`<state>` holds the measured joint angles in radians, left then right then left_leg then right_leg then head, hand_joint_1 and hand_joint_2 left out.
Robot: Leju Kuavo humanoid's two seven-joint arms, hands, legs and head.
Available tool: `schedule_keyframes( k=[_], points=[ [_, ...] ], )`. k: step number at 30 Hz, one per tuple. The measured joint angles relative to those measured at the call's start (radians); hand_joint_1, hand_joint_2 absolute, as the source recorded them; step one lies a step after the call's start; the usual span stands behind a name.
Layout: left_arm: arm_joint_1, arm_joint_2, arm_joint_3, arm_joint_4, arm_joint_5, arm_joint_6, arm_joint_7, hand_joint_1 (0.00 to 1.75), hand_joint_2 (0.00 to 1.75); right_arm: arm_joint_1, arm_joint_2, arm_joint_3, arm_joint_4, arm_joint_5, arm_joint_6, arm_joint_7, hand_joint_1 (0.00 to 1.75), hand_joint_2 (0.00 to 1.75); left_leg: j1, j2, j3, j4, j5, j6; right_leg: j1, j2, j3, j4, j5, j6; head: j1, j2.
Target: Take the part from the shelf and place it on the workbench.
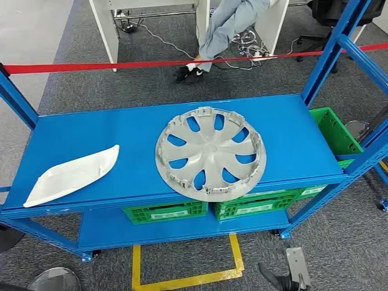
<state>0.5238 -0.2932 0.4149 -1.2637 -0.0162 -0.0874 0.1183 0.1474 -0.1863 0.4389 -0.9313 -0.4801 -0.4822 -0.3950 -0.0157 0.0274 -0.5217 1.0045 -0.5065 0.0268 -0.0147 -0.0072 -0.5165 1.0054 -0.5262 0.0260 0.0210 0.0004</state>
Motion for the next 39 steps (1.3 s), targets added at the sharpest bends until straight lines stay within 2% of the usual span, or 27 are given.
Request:
schedule_keyframes(
  k=[10, 24, 33, 39],
  points=[
    [0.007, -0.014, 0.015, -0.027, -0.010, -0.006, -0.002, 0.00, 1.75, 0.023, 0.014, -0.093, -0.139, 0.075, -0.015, -0.023, 0.00, 1.75, 0.000, 0.000, -0.001, 0.000, 0.000, 0.001, 0.000, 0.000, -0.001, 0.000, 0.000, 0.000, 0.000, 0.000],
    [0.015, -0.034, 0.059, -0.064, -0.079, -0.043, -0.018, 0.00, 1.75, 0.080, 0.046, -0.236, -0.542, 0.323, -0.105, -0.124, 0.00, 1.75, 0.000, 0.000, 0.001, 0.000, 0.000, 0.001, 0.000, 0.000, -0.001, 0.000, 0.001, 0.001, 0.000, 0.000],
    [0.012, -0.044, 0.098, -0.071, -0.142, -0.078, -0.036, 0.00, 1.75, 0.100, 0.049, -0.252, -0.808, 0.522, -0.149, -0.189, 0.00, 1.75, 0.000, 0.000, 0.001, 0.000, 0.000, 0.001, 0.000, 0.000, -0.001, 0.000, 0.001, 0.001, 0.000, 0.000],
    [0.001, -0.049, 0.131, -0.071, -0.185, -0.103, -0.052, 0.00, 1.75, 0.092, 0.024, -0.210, -0.909, 0.680, -0.111, -0.143, 0.00, 1.75, 0.000, 0.000, 0.000, 0.000, 0.000, 0.001, 0.000, 0.000, 0.000, 0.000, 0.001, 0.001, 0.000, 0.000]
  ],
)
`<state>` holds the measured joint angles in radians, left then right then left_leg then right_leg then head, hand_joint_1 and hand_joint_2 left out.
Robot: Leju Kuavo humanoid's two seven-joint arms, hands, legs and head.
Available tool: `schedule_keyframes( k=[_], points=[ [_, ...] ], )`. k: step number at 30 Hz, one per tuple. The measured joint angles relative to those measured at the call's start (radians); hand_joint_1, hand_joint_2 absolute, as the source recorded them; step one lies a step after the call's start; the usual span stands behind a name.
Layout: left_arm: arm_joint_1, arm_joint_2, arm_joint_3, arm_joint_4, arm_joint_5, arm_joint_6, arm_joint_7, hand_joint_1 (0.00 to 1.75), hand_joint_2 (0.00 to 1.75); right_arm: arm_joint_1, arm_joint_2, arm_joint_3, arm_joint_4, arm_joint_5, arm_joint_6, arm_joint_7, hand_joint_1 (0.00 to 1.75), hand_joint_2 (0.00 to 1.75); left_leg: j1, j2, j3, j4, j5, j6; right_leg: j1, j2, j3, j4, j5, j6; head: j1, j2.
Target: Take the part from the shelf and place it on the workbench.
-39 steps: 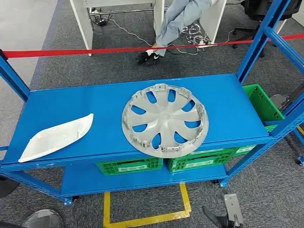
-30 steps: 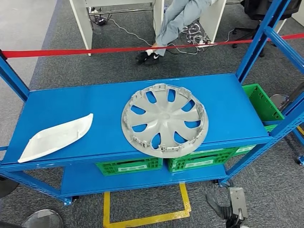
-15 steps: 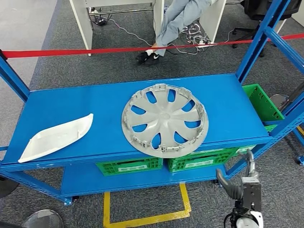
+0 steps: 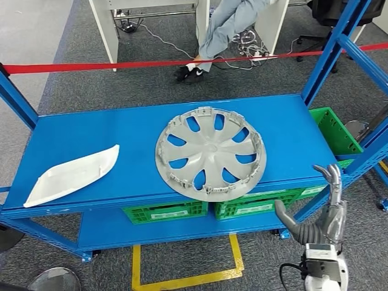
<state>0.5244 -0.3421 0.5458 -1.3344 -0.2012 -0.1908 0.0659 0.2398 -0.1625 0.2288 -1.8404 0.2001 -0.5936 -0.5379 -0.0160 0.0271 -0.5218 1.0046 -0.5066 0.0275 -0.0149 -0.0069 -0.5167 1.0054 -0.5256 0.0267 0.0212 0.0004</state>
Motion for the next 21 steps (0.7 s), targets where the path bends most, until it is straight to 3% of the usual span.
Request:
schedule_keyframes(
  k=[13, 21],
  points=[
    [-0.075, -0.009, 0.094, 0.027, -0.134, -0.054, -0.056, 0.00, 1.75, -0.094, -0.179, 0.120, -0.029, 0.230, 0.238, 0.174, 0.00, 1.75, -0.001, 0.000, 0.000, 0.001, 0.000, 0.001, -0.001, 0.000, 0.000, 0.000, 0.001, 0.001, 0.000, 0.000],
    [-0.148, -0.011, 0.181, 0.094, -0.270, -0.104, -0.124, 0.00, 1.75, -0.164, -0.265, 0.203, -0.026, 0.363, 0.338, 0.272, 0.00, 1.75, -0.001, 0.000, 0.000, 0.001, 0.000, 0.001, -0.001, 0.000, 0.000, 0.000, 0.001, 0.001, 0.000, 0.000]
  ],
)
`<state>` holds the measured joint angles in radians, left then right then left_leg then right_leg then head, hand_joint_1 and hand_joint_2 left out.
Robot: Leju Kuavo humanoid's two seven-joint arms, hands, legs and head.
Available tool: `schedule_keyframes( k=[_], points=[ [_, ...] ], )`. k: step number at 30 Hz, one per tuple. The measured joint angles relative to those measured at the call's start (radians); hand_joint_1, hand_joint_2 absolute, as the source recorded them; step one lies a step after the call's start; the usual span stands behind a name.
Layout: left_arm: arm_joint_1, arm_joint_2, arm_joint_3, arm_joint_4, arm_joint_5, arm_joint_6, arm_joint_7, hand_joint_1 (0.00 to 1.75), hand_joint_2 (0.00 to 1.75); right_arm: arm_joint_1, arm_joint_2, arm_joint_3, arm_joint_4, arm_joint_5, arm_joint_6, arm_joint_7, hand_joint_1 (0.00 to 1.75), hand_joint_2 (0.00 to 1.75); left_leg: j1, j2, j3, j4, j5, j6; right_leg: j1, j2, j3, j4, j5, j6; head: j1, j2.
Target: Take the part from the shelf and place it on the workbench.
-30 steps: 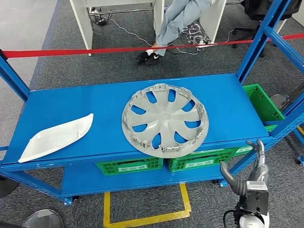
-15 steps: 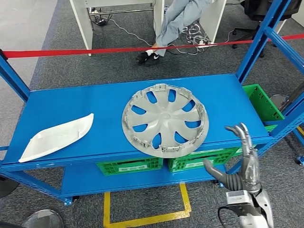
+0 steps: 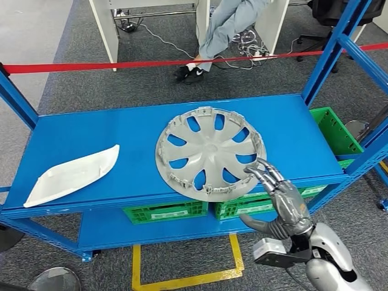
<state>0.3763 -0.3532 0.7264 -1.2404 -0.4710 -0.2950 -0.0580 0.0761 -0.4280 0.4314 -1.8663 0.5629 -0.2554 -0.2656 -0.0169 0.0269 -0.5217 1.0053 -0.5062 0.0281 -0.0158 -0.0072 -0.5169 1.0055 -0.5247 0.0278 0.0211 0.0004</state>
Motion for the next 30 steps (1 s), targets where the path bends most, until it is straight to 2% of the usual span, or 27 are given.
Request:
schedule_keyframes(
  k=[7, 11, 22, 30],
  points=[
    [-0.064, 0.001, 0.086, 0.069, -0.125, -0.043, -0.062, 0.00, 1.75, -0.072, -0.066, 0.080, 0.023, 0.095, 0.080, 0.070, 0.00, 1.75, 0.000, 0.000, 0.000, 0.000, 0.000, 0.000, 0.000, 0.000, 0.000, 0.000, 0.000, 0.000, 0.000, 0.000],
    [-0.099, 0.001, 0.129, 0.110, -0.193, -0.060, -0.096, 0.00, 1.75, -0.128, -0.084, 0.125, 0.057, 0.131, 0.131, 0.106, 0.00, 1.75, 0.000, 0.000, 0.000, 0.000, 0.000, 0.000, 0.000, 0.000, 0.000, 0.000, 0.000, 0.000, 0.000, 0.000],
    [-0.179, 0.023, 0.214, 0.224, -0.348, -0.075, -0.182, 0.00, 1.75, -0.294, -0.087, 0.237, 0.189, 0.193, 0.255, 0.194, 0.00, 1.75, 0.000, 0.000, 0.000, 0.000, 0.001, 0.000, 0.000, 0.000, 0.000, 0.000, 0.001, 0.000, 0.000, 0.000],
    [-0.202, 0.034, 0.244, 0.263, -0.398, -0.080, -0.204, 0.00, 1.75, -0.369, -0.074, 0.287, 0.276, 0.203, 0.290, 0.214, 0.00, 1.75, 0.000, 0.000, -0.001, 0.000, 0.001, 0.000, 0.000, 0.000, 0.000, 0.000, 0.001, 0.000, 0.000, 0.000]
  ],
)
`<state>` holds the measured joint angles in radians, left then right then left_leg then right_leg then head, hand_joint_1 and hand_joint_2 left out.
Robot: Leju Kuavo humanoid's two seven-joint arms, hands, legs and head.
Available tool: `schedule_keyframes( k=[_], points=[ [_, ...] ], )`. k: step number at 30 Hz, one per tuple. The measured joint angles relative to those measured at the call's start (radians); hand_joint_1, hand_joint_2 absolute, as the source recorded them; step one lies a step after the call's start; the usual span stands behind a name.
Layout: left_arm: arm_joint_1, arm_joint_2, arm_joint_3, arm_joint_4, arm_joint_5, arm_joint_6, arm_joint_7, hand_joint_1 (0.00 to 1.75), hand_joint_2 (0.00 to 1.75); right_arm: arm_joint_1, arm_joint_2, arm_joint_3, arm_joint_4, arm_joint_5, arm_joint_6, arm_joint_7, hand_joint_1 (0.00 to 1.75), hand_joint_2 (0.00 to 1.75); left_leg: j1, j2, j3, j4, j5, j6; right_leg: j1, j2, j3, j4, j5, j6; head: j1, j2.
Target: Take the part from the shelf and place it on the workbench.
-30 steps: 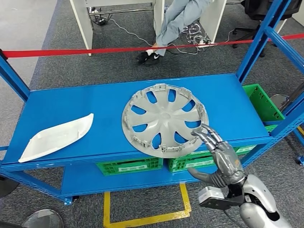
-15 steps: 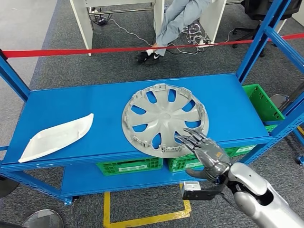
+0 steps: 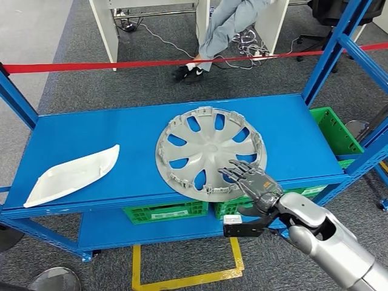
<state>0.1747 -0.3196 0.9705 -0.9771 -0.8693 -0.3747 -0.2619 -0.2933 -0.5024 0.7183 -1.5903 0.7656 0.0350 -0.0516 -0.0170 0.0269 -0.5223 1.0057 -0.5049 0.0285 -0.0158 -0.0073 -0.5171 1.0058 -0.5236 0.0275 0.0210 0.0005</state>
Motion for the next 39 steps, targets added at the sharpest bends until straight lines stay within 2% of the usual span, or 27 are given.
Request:
schedule_keyframes(
  k=[11, 39],
  points=[
    [-0.021, 0.010, 0.029, 0.030, -0.031, -0.002, -0.014, 0.00, 1.75, -0.061, 0.031, 0.050, 0.093, 0.004, 0.025, 0.014, 0.00, 1.75, 0.000, 0.000, 0.000, 0.000, 0.000, 0.000, 0.000, 0.000, 0.000, 0.000, 0.000, 0.000, 0.000, 0.000],
    [-0.046, 0.016, 0.087, 0.053, -0.086, -0.012, -0.030, 0.00, 1.75, -0.091, 0.113, 0.136, 0.214, 0.042, 0.008, 0.027, 0.00, 1.75, 0.000, 0.000, 0.000, 0.000, 0.000, 0.000, 0.000, 0.000, 0.000, 0.000, 0.000, 0.000, 0.000, 0.000]
  ],
)
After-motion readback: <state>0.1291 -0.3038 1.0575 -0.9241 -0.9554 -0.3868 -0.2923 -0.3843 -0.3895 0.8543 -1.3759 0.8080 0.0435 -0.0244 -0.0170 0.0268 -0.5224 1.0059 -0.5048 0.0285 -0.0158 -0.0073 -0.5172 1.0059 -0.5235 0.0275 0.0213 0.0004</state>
